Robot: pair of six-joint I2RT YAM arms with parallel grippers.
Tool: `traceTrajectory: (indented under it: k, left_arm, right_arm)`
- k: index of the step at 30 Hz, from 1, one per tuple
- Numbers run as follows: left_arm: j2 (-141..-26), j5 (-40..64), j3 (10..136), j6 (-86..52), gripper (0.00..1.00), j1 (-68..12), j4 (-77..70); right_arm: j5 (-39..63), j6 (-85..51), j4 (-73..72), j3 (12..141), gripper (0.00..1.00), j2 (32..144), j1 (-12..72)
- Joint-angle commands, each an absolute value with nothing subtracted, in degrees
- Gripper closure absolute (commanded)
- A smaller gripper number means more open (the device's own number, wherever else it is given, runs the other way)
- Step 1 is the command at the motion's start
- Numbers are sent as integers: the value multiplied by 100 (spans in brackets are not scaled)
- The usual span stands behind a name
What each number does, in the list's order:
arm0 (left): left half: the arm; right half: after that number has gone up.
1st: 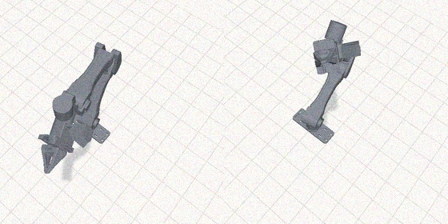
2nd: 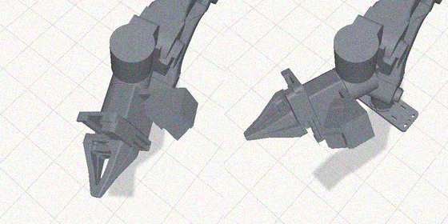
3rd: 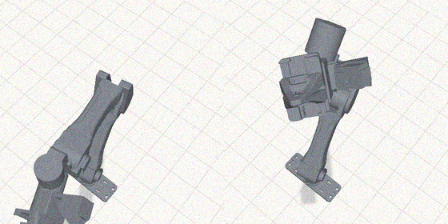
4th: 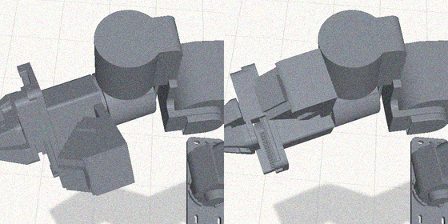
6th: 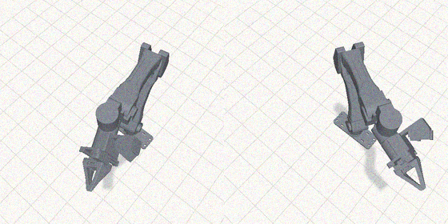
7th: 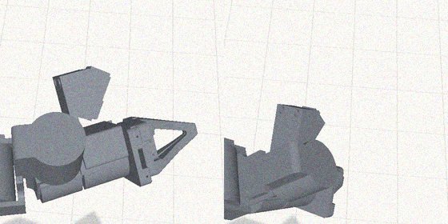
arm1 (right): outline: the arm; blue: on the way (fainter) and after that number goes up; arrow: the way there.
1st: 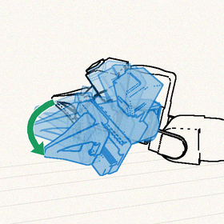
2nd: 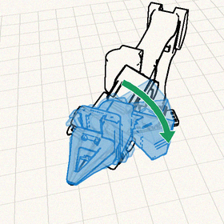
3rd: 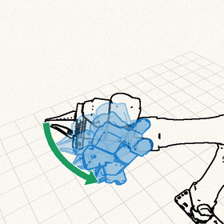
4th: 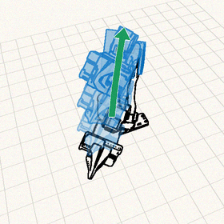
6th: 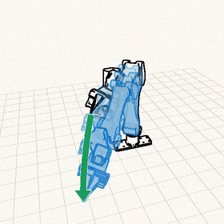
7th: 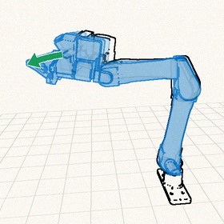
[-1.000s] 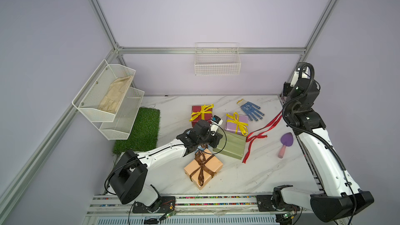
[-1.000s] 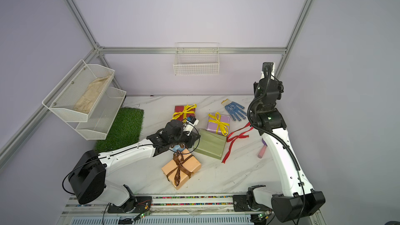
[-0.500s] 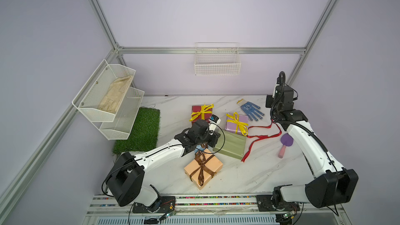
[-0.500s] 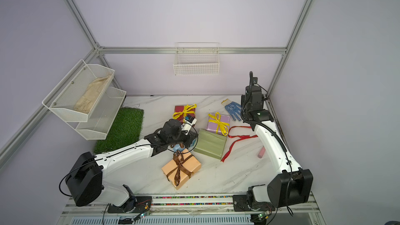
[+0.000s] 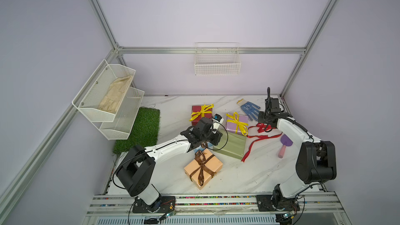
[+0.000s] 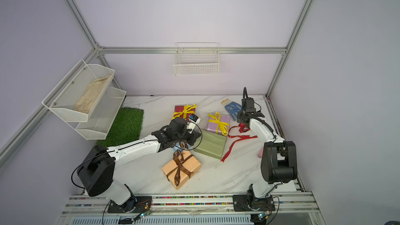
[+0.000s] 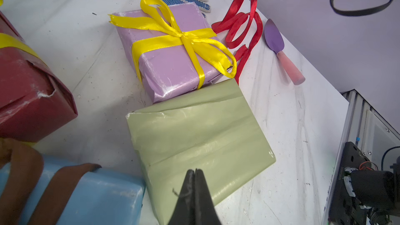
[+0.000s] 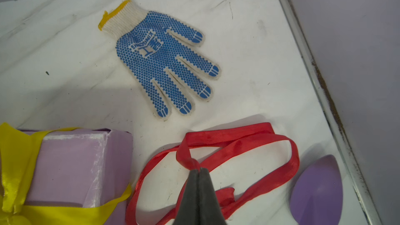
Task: Untie the ribbon bows on the gift boxes
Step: Place the ribbon at the center of the board, then untie the ribbon from the gift box.
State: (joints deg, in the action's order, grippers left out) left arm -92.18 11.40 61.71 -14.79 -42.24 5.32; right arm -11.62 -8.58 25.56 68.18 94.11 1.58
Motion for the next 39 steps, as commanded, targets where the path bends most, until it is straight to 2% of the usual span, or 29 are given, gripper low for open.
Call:
traceTrajectory:
  k: [1, 3, 6, 8, 12, 14, 16, 20, 23, 26, 30, 33, 35, 39]
  left_arm:
    - [-9386, 1246, 6719, -1326, 100, -4121, 369]
    - [-9510, 1291, 6858, -1318, 100, -4096, 384]
    - [-9677, 1296, 7015, -1288, 100, -4065, 399]
    - [-9774, 1303, 7094, -1288, 100, -4046, 420]
    - [-9925, 1329, 7219, -1301, 100, -4025, 421]
    - [-9998, 1335, 7274, -1308, 100, -4017, 428]
    - [-10062, 1343, 7342, -1314, 100, -4008, 425]
    - [-10252, 1332, 7539, -1325, 97, -3979, 439]
    - [-10477, 1330, 7823, -1425, 95, -3882, 527]
    - [-10812, 1442, 8344, -1563, 84, -3709, 828]
    - [-11251, 1687, 8901, -1743, 65, -3438, 870]
    - [-11601, 1918, 9298, -1840, 55, -3259, 894]
    - [-11815, 2163, 9571, -1801, 52, -3183, 914]
    - [-12162, 2220, 9965, -1623, 46, -3155, 982]
  right_arm:
    - [-791, -1055, 2855, 6835, 100, 9580, 63]
    - [-739, -1046, 2908, 6873, 100, 9654, 36]
    - [-785, -1014, 2951, 6922, 92, 9726, 3]
    - [-842, -986, 3020, 6966, 81, 9764, 0]
    - [-635, -950, 3206, 7029, 51, 9705, -4]
    - [-517, -943, 3294, 7047, 43, 9627, -5]
    - [-434, -941, 3344, 7038, 39, 9518, 0]
    - [-115, -847, 3380, 7005, 38, 9231, 0]
    - [753, -898, 3052, 6825, 38, 9016, 0]
    - [1489, -1092, 2733, 6659, 45, 8964, 0]
    - [1976, -1301, 2281, 6475, 46, 9014, 8]
    - [2175, -1407, 1973, 6346, 46, 9050, 8]
    - [2405, -1460, 1709, 6268, 53, 9105, 9]
    - [2536, -1559, 1517, 6300, 56, 9359, 18]
